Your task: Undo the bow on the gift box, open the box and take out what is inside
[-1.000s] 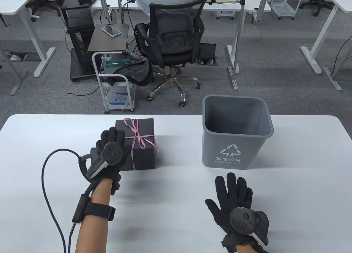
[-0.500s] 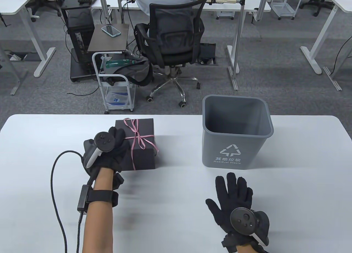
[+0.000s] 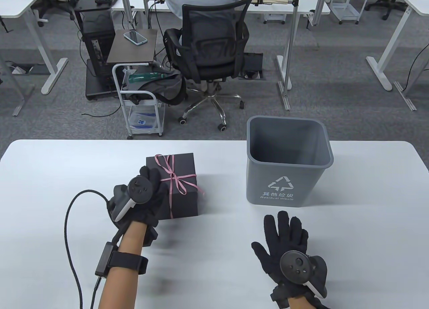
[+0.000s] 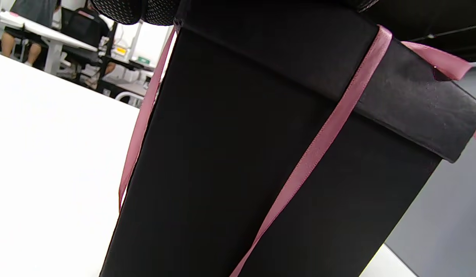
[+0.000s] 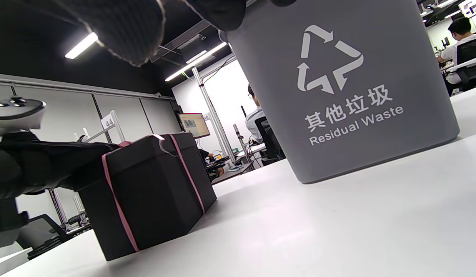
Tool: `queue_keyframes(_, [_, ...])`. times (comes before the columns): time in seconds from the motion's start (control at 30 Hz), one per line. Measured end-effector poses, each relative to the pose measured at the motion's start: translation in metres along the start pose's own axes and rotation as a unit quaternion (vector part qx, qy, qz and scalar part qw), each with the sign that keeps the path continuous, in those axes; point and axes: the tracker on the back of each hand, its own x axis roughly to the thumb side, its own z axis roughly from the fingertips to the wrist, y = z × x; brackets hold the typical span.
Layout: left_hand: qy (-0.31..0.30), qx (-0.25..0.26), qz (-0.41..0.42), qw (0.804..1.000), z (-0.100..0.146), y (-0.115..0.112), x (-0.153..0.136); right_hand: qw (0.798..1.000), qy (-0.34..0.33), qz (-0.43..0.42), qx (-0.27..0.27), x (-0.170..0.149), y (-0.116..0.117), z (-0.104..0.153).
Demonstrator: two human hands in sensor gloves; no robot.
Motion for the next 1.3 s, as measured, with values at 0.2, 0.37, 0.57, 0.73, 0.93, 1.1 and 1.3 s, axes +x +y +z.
queue_keyframes(0.2, [-0.033, 0.001, -0.017, 0.999, 0.029, -0.008, 0.027, 1.0, 0.001, 0.004, 0.001, 0.0, 0.0, 0.0])
queue_keyframes(0.37, [-0.056, -0.004, -0.008, 0.998, 0.053, -0.015, 0.049, 1.0, -0.001, 0.007, 0.004, 0.0, 0.002, 0.001])
queue_keyframes(0.57, [-0.08, -0.009, -0.01, 0.997, 0.078, -0.023, 0.076, 1.0, -0.001, 0.009, 0.008, 0.001, 0.004, 0.001])
queue_keyframes(0.73, [-0.095, -0.011, -0.003, 0.995, 0.095, -0.028, 0.095, 1.0, 0.001, 0.009, 0.014, 0.0, 0.006, 0.0])
queue_keyframes(0.93, [-0.108, -0.004, -0.002, 0.994, 0.106, -0.037, 0.116, 1.0, 0.002, 0.003, 0.011, -0.001, 0.004, 0.001])
queue_keyframes(1.1, [-0.108, 0.001, -0.002, 0.994, 0.109, -0.043, 0.128, 1.0, 0.0, -0.001, 0.012, -0.001, 0.003, 0.002])
queue_keyframes(1.3, [-0.111, -0.003, 0.004, 0.994, 0.108, -0.046, 0.135, 1.0, -0.004, -0.007, 0.0, 0.0, -0.002, 0.004])
